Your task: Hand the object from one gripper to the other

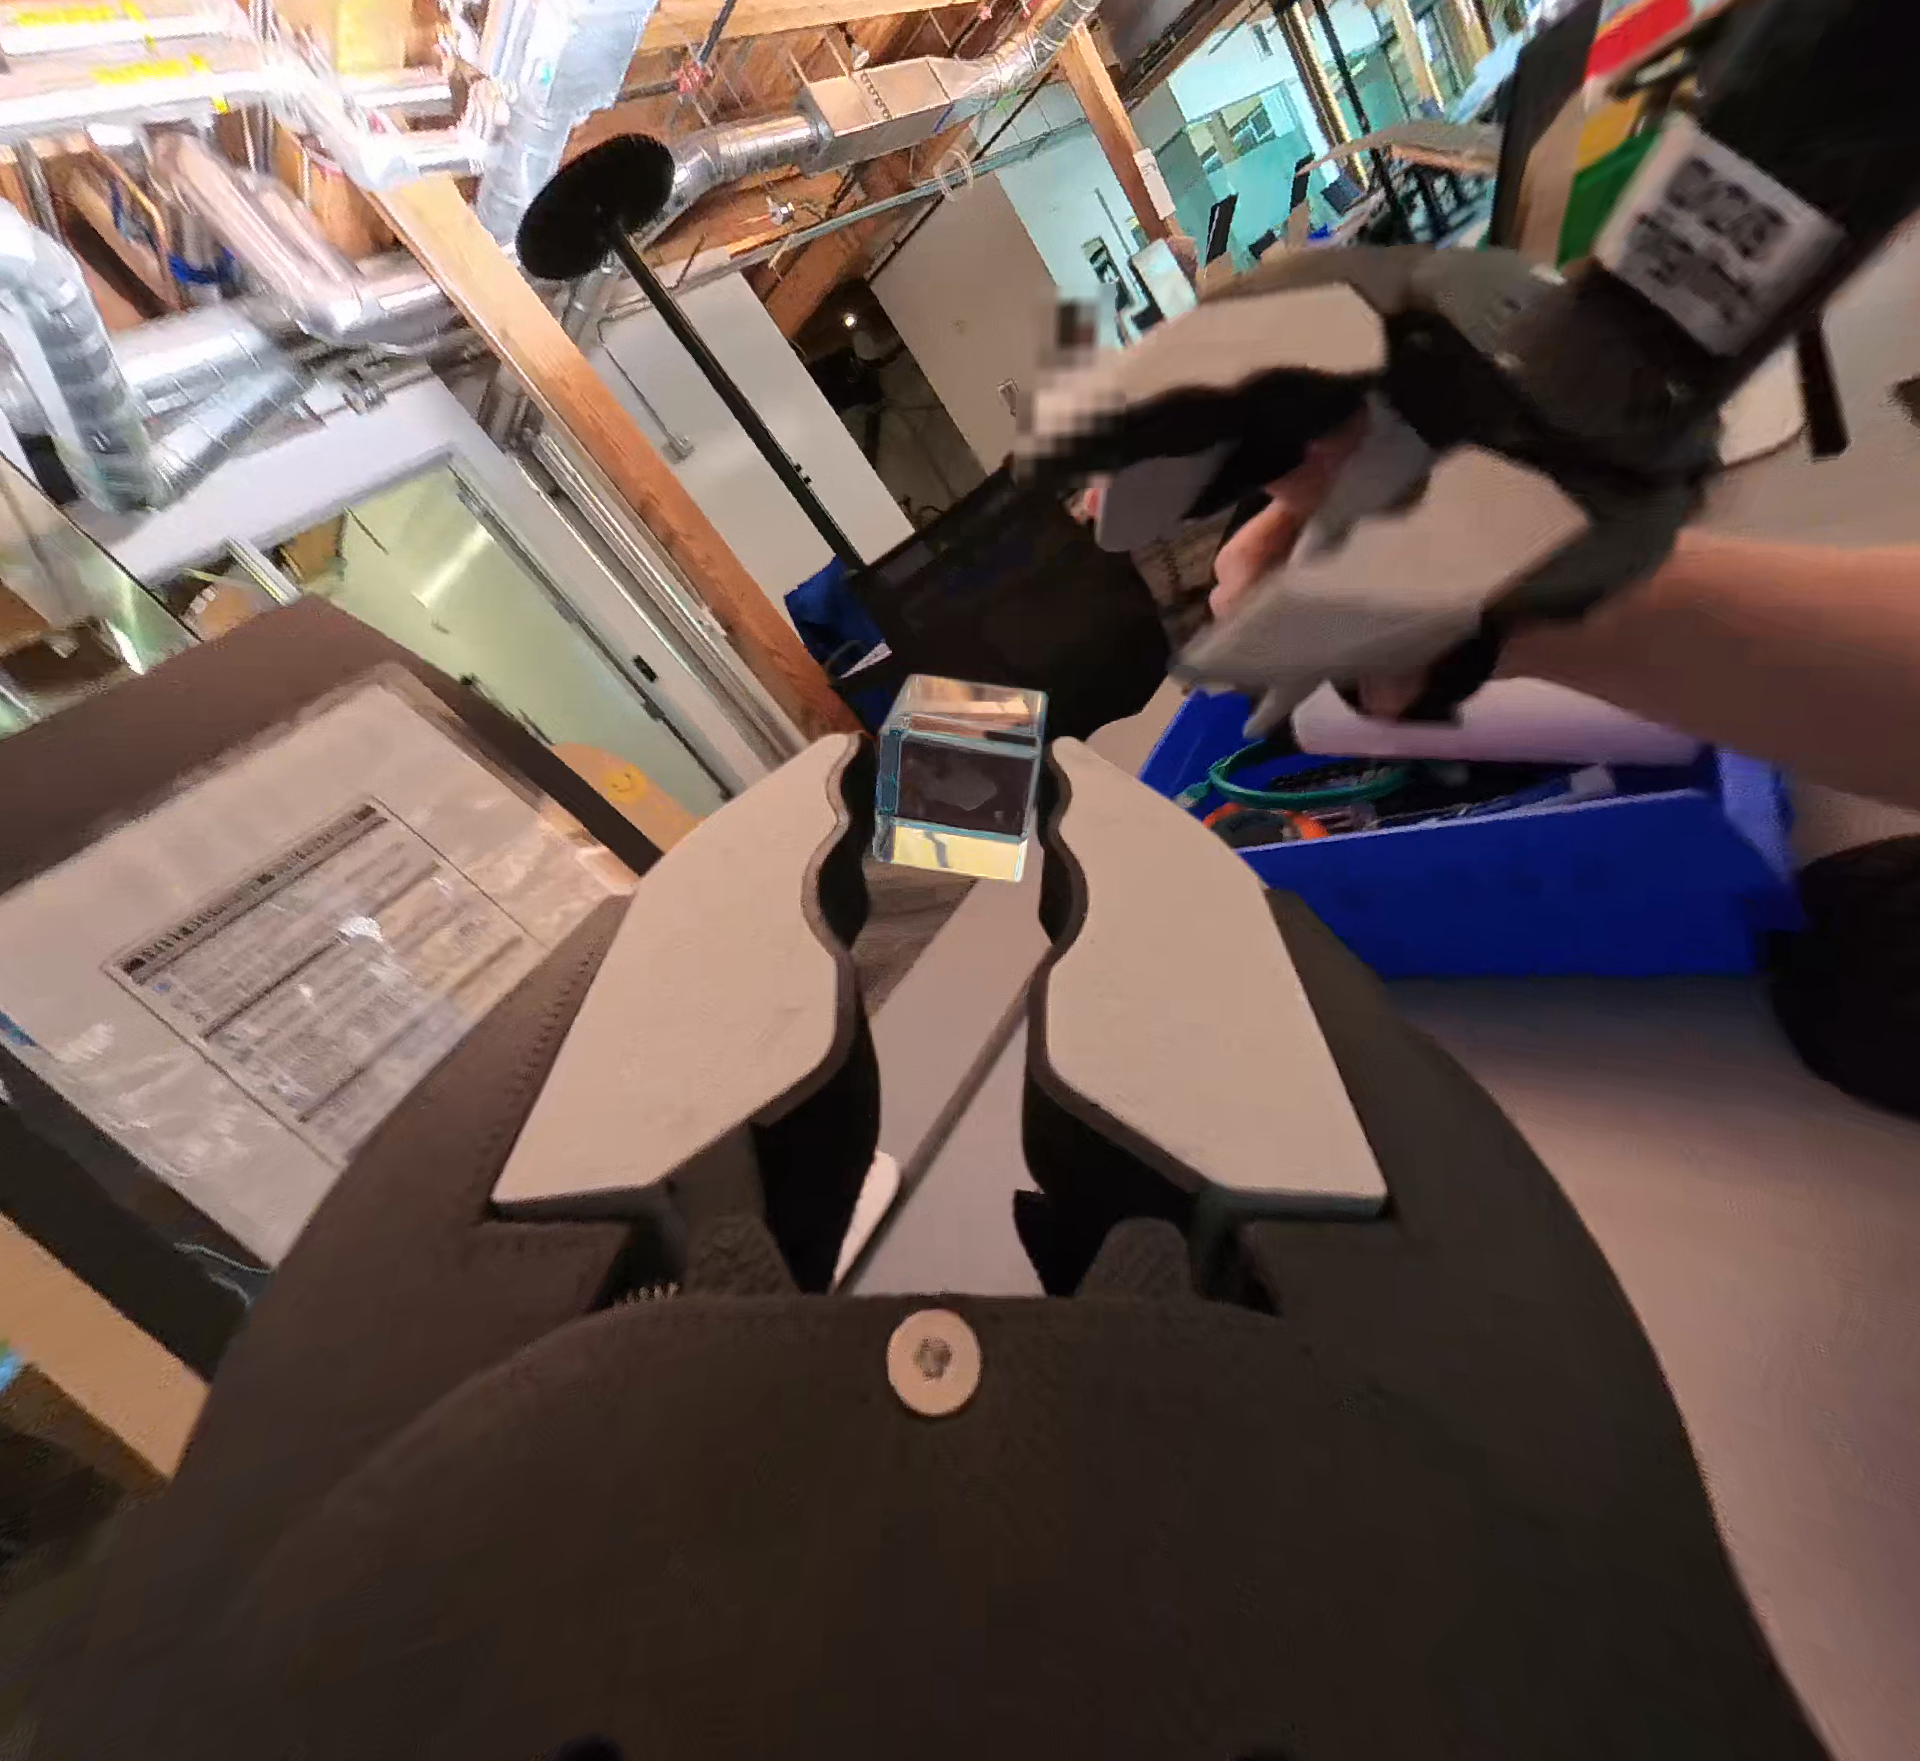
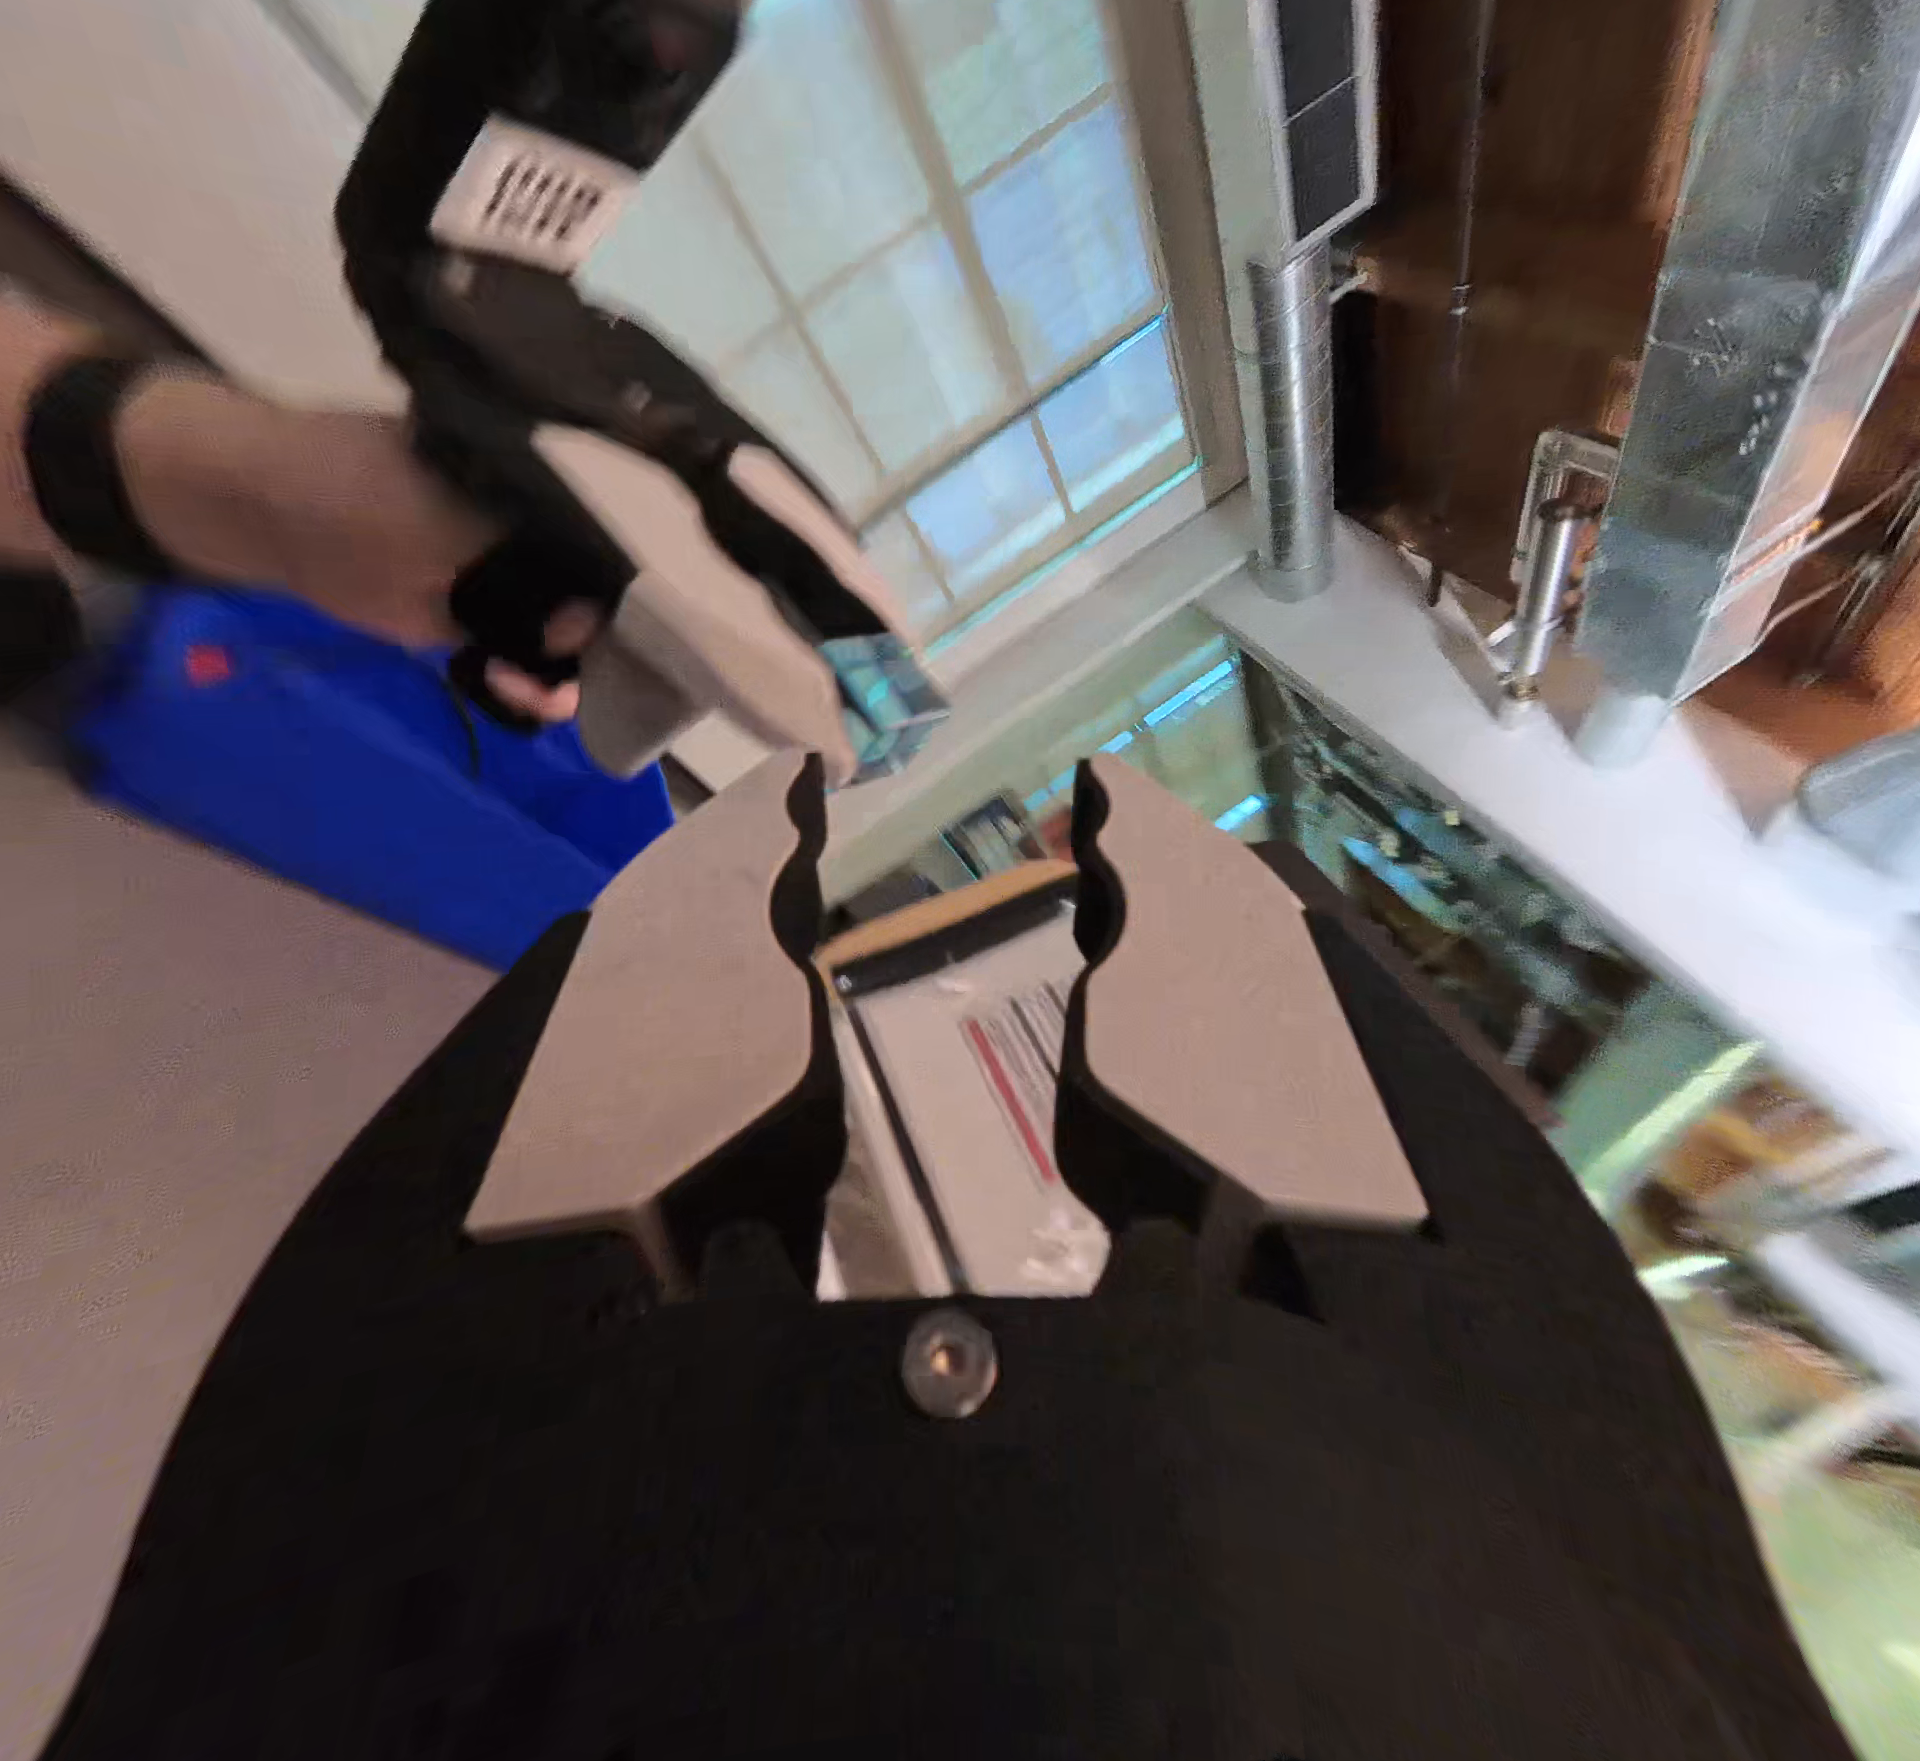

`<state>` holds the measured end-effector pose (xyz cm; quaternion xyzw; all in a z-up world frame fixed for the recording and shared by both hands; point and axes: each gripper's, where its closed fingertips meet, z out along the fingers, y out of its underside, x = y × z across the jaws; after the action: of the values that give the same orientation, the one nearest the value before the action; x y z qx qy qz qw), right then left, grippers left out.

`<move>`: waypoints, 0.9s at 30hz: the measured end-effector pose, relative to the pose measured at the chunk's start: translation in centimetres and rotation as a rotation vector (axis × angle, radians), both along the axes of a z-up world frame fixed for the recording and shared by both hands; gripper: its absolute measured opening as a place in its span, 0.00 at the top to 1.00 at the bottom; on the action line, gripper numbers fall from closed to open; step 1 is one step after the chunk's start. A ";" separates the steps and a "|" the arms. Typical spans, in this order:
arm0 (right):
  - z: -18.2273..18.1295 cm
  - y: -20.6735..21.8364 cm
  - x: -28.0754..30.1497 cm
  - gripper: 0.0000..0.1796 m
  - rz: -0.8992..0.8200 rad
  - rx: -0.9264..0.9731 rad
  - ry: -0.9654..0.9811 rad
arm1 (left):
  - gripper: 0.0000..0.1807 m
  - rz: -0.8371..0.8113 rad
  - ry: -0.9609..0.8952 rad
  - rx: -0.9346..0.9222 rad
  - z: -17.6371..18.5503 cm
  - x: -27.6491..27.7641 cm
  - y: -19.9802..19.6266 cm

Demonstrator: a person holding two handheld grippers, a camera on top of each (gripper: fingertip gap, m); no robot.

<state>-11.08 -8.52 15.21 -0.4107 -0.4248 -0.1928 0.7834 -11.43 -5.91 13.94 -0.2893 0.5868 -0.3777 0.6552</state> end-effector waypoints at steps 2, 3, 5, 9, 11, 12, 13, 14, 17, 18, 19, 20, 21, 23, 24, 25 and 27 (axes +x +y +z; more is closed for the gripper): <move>-1.3 0.8 -0.7 0.73 -0.122 0.030 -0.165 | 0.84 -0.035 0.016 -0.071 0.1 0.0 0.0; -1.6 1.1 -1.0 0.73 -0.166 0.063 -0.229 | 0.84 -0.055 0.027 -0.101 0.0 0.0 -0.1; -2.2 1.6 -1.4 0.73 -0.245 0.104 -0.330 | 0.84 -0.102 0.058 -0.162 -0.1 -0.1 -0.4; -1.8 1.5 -1.7 0.76 -0.336 0.228 -0.414 | 0.84 -0.232 0.189 -0.312 -1.0 0.0 -1.6; -1.9 1.2 -2.0 0.77 -0.331 0.249 -0.437 | 0.84 -0.308 0.251 -0.398 -1.3 -0.2 -2.3; -2.2 1.2 -2.2 0.78 -0.323 0.238 -0.456 | 0.84 -0.349 0.285 -0.432 -1.5 -0.3 -2.7; -2.4 1.1 -2.4 0.79 -0.316 0.235 -0.471 | 0.84 -0.385 0.318 -0.458 -1.8 -0.4 -3.0; -2.5 1.0 -2.6 0.80 -0.312 0.237 -0.482 | 0.84 -0.411 0.342 -0.478 -1.9 -0.5 -3.2; -2.9 0.7 -2.9 0.85 -0.263 0.184 -0.492 | 0.84 -0.462 0.408 -0.482 -2.7 -0.7 -3.7; -2.9 0.6 -2.7 0.85 -0.260 0.164 -0.482 | 0.84 -0.480 0.409 -0.476 -2.7 -0.8 -3.9; -2.6 0.4 -2.5 0.85 -0.267 0.170 -0.468 | 0.84 -0.504 0.395 -0.473 -2.4 -1.0 -4.1; -2.1 0.2 -2.3 0.85 -0.271 0.184 -0.443 | 0.79 -0.520 0.371 -0.471 -1.9 -1.1 -4.3; -1.6 0.0 -2.0 0.85 -0.255 0.186 -0.388 | 0.73 -0.514 0.347 -0.461 -1.5 -1.2 -4.3; -0.1 -0.4 -0.9 0.85 -0.171 0.149 -0.171 | 0.64 -0.444 0.299 -0.397 -1.0 -1.2 -3.5; 1.0 -0.4 0.2 0.85 -0.131 0.119 -0.026 | 0.63 -0.391 0.266 -0.345 -0.8 -1.1 -3.0; 1.8 -0.4 1.4 0.85 -0.071 0.073 0.128 | 0.63 -0.335 0.228 -0.287 -0.5 -1.1 -2.5; 3.4 -0.7 3.6 0.85 0.128 -0.037 0.474 | 0.64 -0.202 0.147 -0.163 0.1 -1.0 -1.4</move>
<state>-7.51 -9.26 18.65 -0.4309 -0.2578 -0.0332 0.8642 -12.44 -7.30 14.00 -0.3078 0.6269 -0.4658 0.5434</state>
